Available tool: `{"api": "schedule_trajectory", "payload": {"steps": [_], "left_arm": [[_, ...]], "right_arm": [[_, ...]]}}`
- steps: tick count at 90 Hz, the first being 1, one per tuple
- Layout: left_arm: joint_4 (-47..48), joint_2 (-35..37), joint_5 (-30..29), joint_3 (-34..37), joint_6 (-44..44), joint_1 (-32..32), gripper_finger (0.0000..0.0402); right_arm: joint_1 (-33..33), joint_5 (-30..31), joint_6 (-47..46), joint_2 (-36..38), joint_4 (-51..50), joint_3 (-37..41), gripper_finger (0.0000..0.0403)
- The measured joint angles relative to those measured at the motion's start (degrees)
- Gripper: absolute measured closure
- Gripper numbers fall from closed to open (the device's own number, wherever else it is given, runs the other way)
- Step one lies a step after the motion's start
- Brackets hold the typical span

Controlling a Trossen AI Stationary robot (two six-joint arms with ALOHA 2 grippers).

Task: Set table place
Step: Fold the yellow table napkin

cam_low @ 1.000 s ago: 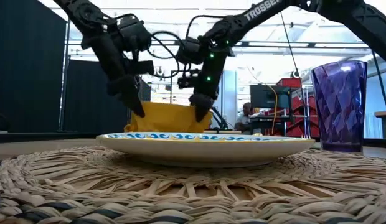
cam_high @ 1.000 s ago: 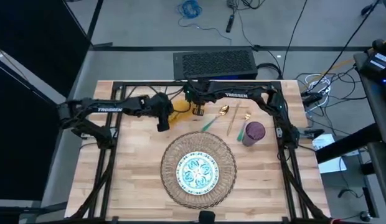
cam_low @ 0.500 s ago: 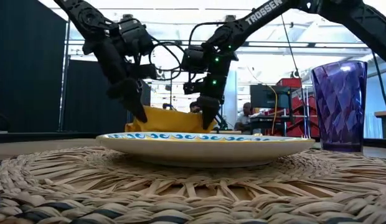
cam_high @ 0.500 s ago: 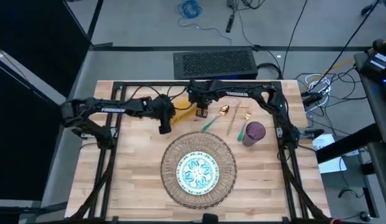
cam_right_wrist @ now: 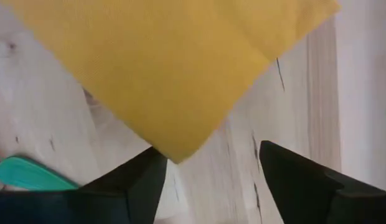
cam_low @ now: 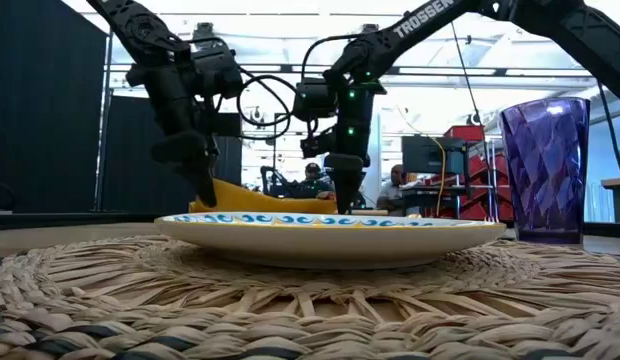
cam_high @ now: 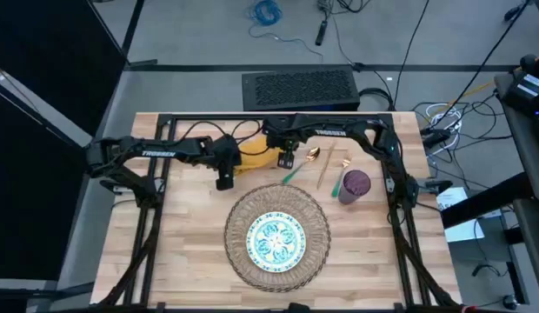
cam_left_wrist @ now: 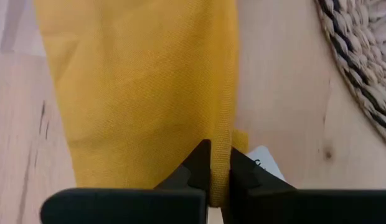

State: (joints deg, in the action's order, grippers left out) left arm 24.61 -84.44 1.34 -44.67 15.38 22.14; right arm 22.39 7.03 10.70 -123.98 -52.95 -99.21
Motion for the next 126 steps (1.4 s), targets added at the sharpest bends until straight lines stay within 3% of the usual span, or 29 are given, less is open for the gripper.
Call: {"api": "schedule_trajectory", "payload": {"steps": [22, 42, 52, 68, 86, 111, 126], "left_arm": [[-2.9, 0.2, -4.5, -0.4, -0.1, 2.1, 0.0402], [-3.1, 0.2, -3.2, -0.4, -0.1, 3.6, 0.0401], [-2.7, 0.2, -3.1, -0.4, -0.1, 3.6, 0.0401], [-2.4, 0.2, -3.1, -0.5, -0.3, 3.7, 0.0401], [-2.6, 0.2, -3.1, -0.5, -0.3, 3.7, 0.0401], [-3.0, 1.1, 3.2, -0.5, 0.0, 3.6, 0.0399], [-1.2, 2.8, 6.1, -0.5, 0.7, 4.4, 0.0364]], "right_arm": [[-1.8, -0.1, -0.5, 3.4, 0.4, -2.2, 0.0167], [-2.8, -8.0, 0.2, 5.4, 11.7, -2.4, 0.0170], [-2.7, -8.9, -0.6, 3.7, 13.6, -2.4, 0.0182], [-2.6, -8.9, -1.6, 0.2, 15.3, -2.4, 0.0242], [-2.0, -8.2, -2.5, -0.9, 16.9, -2.2, 0.0387], [-1.2, -8.8, -3.7, -2.4, 17.1, -2.3, 0.0403], [-1.2, -8.9, -4.1, -2.9, 17.8, -2.2, 0.0403]]}}
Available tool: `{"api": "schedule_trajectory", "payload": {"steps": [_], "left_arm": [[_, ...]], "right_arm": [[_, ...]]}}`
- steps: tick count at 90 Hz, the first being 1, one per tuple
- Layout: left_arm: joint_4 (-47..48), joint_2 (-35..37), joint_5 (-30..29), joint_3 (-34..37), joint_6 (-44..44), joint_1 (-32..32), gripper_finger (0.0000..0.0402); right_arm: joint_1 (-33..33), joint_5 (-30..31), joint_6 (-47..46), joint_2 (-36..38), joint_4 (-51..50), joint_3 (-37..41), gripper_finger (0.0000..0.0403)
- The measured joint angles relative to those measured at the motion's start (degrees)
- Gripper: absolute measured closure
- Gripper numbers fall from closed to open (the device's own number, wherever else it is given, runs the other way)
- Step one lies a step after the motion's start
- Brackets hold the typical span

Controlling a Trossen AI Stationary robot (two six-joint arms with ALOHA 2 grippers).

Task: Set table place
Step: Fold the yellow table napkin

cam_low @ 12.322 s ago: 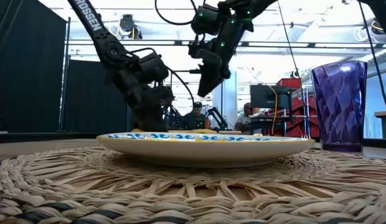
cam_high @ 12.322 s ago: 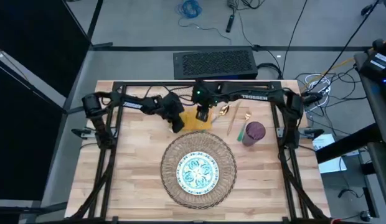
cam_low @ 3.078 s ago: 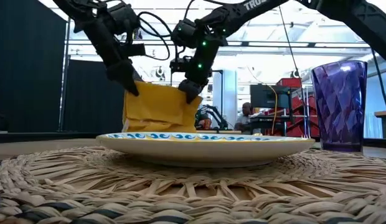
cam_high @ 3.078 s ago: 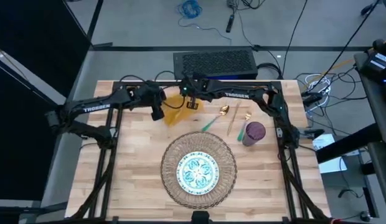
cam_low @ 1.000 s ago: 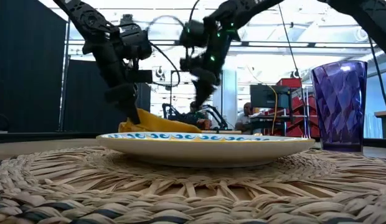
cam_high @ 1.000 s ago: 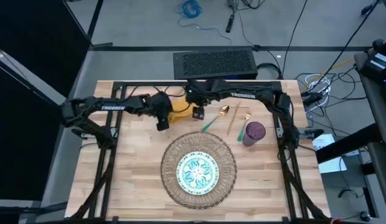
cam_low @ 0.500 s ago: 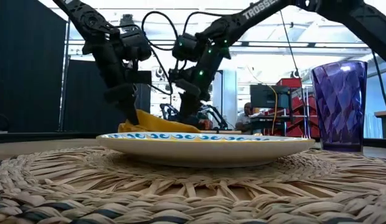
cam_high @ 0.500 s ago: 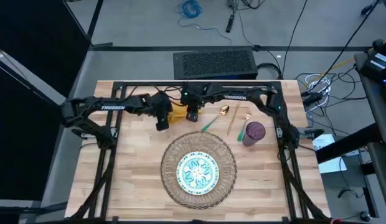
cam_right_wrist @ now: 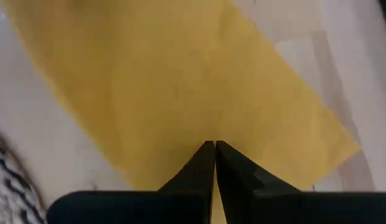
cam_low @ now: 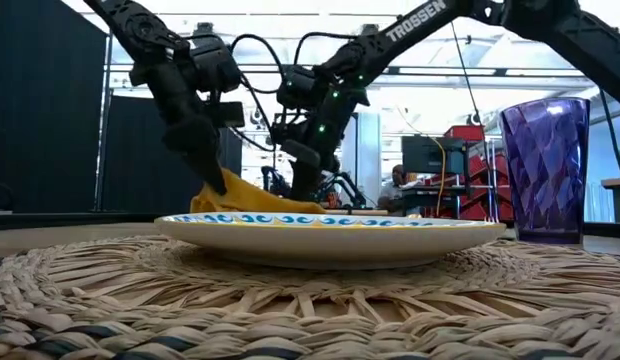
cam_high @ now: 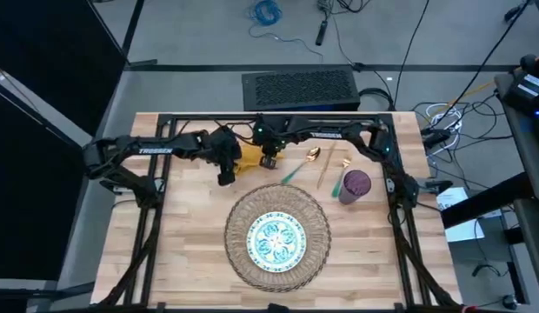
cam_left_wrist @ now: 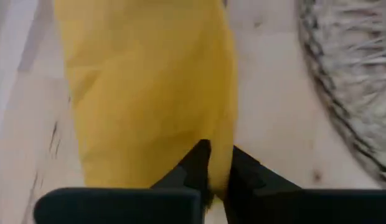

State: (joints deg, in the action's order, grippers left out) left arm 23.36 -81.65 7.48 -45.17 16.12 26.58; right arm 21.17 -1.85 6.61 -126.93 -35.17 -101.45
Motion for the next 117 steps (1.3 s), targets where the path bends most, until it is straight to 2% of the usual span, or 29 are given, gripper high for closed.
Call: {"api": "schedule_trajectory", "payload": {"steps": [14, 26, 38, 48, 55, 65, 82, 93, 107, 117], "left_arm": [[2.4, 2.5, -1.8, 0.0, 0.8, 0.8, 0.0313], [4.8, 6.0, -5.8, 0.0, 0.9, 1.0, 0.0281], [6.0, 10.2, -9.2, 0.0, 1.2, 1.2, 0.0270], [4.9, 13.0, -8.9, 0.0, 1.1, 1.2, 0.0269], [3.1, 13.7, -6.1, 0.0, 0.3, 1.2, 0.0269], [-0.8, 11.6, 0.0, 0.0, -1.4, 1.1, 0.0269], [-7.6, 2.3, 1.9, 0.2, -2.3, 1.1, 0.0269], [-8.5, -1.8, 5.0, 0.2, -2.4, 1.0, 0.0269], [-7.1, -3.2, 7.3, 0.2, -2.4, 1.0, 0.0269], [-6.8, -3.3, 7.1, 0.2, -2.2, 1.2, 0.0269]], "right_arm": [[-0.1, 0.0, -0.2, -0.6, -0.3, 0.0, 0.0403], [-0.1, -1.5, -1.4, -1.7, -0.1, 0.0, 0.0403], [-0.1, -1.5, -1.7, -2.7, -0.2, 0.0, 0.0403], [-0.1, -1.5, -2.0, -2.8, 0.7, 0.0, 0.0403], [0.1, -1.5, -2.5, -2.9, 0.8, 0.0, 0.0403], [0.6, -1.5, -2.8, -3.0, 0.8, 0.0, 0.0403], [1.0, -1.3, -3.2, -3.1, 0.2, 0.0, 0.0403], [1.2, -1.3, -3.2, -3.1, 0.1, 0.0, 0.0403], [3.2, -1.4, -4.3, -3.0, 0.3, 0.0, 0.0403], [4.4, -4.1, -5.4, -2.6, 0.6, 0.0, 0.0403]]}}
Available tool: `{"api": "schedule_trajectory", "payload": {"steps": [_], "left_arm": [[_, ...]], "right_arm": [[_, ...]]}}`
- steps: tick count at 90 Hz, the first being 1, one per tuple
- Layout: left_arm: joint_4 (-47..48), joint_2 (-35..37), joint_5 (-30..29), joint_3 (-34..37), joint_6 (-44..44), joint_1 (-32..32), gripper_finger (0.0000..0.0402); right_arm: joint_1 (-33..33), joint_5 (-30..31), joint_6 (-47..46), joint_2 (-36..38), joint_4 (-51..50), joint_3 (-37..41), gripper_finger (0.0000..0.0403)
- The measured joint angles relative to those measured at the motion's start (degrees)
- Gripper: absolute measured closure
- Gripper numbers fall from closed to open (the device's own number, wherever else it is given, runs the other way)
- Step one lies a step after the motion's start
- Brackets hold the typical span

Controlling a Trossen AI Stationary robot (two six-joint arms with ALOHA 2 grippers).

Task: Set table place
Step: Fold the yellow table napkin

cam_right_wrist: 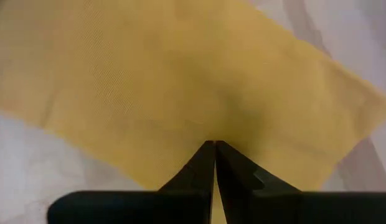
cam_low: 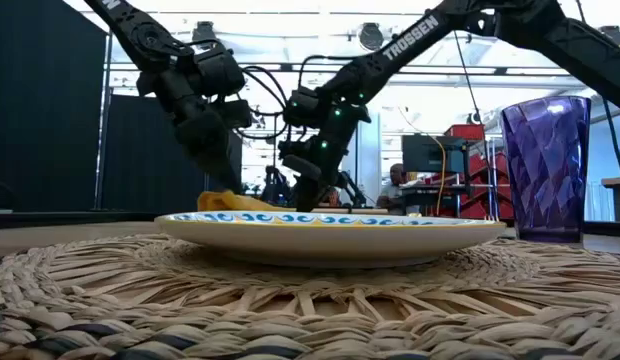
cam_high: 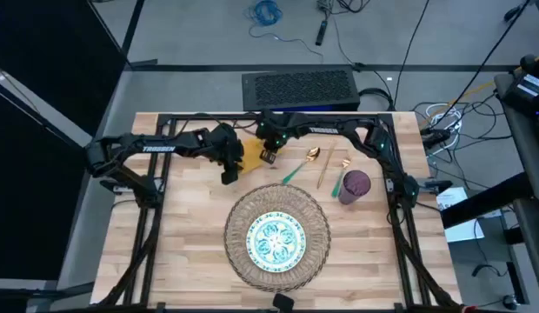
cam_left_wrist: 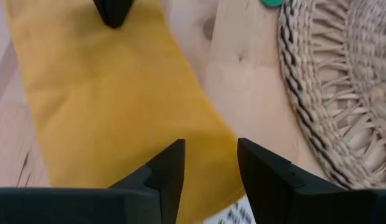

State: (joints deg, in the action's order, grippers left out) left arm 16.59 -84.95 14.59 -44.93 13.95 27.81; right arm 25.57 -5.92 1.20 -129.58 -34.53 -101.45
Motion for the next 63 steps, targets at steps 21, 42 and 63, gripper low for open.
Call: {"api": "schedule_trajectory", "payload": {"steps": [21, 42, 63], "left_arm": [[0.9, -1.6, -1.1, 0.0, 0.0, 0.4, 0.0269], [0.7, -4.5, -1.2, 0.0, 0.0, 0.4, 0.0269], [2.0, -7.8, -1.2, 0.0, 0.3, 0.4, 0.0269]], "right_arm": [[-0.2, -3.1, -2.1, 1.4, 1.0, 0.0, 0.0403], [-0.7, -12.8, -2.0, 5.4, -0.7, 0.0, 0.0393], [-0.8, -11.9, -0.9, 16.3, -3.1, 0.0, 0.0376]]}}
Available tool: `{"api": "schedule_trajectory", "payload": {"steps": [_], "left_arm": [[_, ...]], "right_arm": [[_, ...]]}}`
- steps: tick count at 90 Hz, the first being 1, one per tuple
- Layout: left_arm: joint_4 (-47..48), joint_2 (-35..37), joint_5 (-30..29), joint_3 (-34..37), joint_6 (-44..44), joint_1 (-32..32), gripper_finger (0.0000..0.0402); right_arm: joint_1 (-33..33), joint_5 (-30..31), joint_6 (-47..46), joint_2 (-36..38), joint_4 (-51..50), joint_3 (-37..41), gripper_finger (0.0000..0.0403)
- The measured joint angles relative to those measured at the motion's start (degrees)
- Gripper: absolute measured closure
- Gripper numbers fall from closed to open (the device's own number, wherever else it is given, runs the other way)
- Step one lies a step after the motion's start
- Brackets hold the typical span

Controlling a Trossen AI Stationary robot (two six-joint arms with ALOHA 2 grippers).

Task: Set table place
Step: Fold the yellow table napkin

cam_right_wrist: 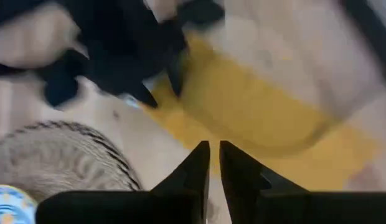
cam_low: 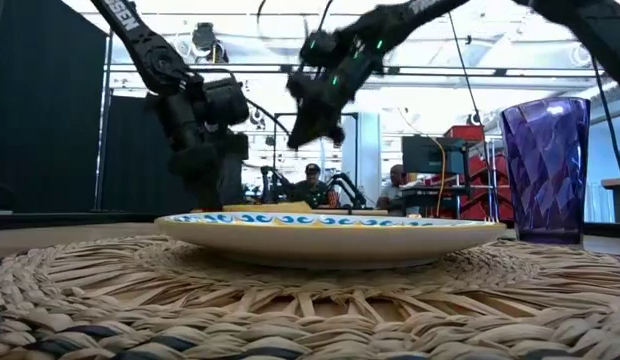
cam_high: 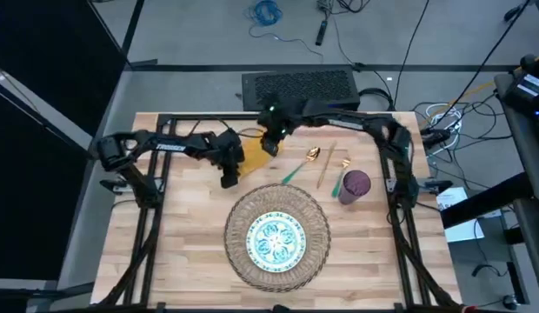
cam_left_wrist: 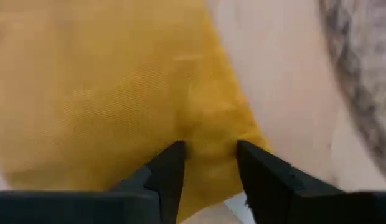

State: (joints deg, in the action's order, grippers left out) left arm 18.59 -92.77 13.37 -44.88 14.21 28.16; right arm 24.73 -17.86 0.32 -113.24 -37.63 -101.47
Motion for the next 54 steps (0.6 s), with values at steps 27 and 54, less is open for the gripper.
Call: {"api": "schedule_trajectory", "payload": {"steps": [27, 54], "left_arm": [[2.4, 3.8, 2.6, 0.0, -0.3, -0.4, 0.0269], [8.9, 20.1, -1.9, -0.2, -0.3, -2.0, 0.0269]], "right_arm": [[-1.9, 5.4, 1.9, 18.5, -10.0, 0.0, 0.0376], [-5.5, 15.2, 1.3, 28.0, -15.1, -0.1, 0.0376]]}}
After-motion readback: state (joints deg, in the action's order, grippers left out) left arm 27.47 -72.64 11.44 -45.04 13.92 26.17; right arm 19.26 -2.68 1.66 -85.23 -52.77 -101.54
